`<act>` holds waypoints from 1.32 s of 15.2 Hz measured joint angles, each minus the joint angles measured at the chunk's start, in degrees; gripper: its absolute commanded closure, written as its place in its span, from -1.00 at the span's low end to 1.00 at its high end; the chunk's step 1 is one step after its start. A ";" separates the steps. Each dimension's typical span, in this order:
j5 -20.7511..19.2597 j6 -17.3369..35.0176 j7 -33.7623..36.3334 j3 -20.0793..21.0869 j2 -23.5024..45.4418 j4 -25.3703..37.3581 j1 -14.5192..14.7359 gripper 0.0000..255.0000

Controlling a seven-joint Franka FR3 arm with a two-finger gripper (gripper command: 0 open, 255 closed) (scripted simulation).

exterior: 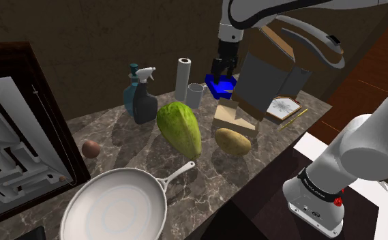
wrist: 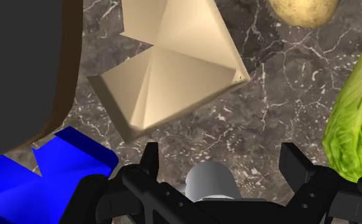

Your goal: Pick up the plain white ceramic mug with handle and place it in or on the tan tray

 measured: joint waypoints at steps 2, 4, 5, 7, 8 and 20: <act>-0.42 0.98 -0.09 0.44 4.57 3.25 0.42 -1.00; -0.89 1.05 -0.01 0.92 8.77 7.06 0.94 -1.00; -1.16 1.30 -0.16 1.05 11.43 9.30 1.10 -1.00; -1.68 1.65 0.32 1.62 15.63 12.73 1.88 -1.00; -1.99 1.49 0.28 1.80 17.98 15.09 2.16 -1.00; -3.27 5.73 0.47 2.24 27.81 20.00 3.27 -1.00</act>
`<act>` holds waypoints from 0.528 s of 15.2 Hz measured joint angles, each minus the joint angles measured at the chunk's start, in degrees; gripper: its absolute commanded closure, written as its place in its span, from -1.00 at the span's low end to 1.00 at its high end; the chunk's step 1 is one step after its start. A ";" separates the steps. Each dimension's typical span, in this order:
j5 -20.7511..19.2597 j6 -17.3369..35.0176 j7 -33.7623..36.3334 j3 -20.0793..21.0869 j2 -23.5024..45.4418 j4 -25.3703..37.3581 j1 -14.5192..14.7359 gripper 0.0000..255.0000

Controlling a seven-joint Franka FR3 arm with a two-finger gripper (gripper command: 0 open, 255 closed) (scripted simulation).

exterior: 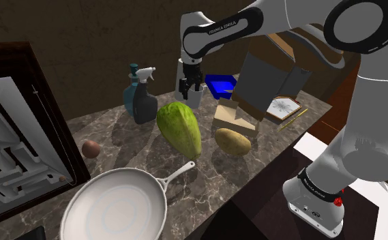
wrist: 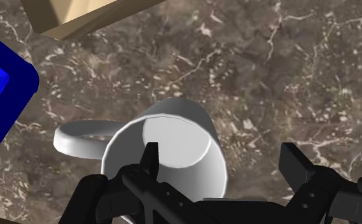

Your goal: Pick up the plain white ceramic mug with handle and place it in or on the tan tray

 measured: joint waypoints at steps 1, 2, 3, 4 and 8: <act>-0.01 0.21 -0.01 -0.02 0.11 -0.10 -0.02 -1.00; -0.02 0.32 -0.02 -0.02 0.14 -0.18 -0.03 -1.00; -0.02 0.37 -0.03 -0.03 0.17 -0.20 -0.03 -1.00; -0.02 0.41 -0.03 -0.03 0.16 -0.23 -0.03 -1.00; -0.02 0.44 -0.03 -0.03 0.16 -0.26 -0.04 1.00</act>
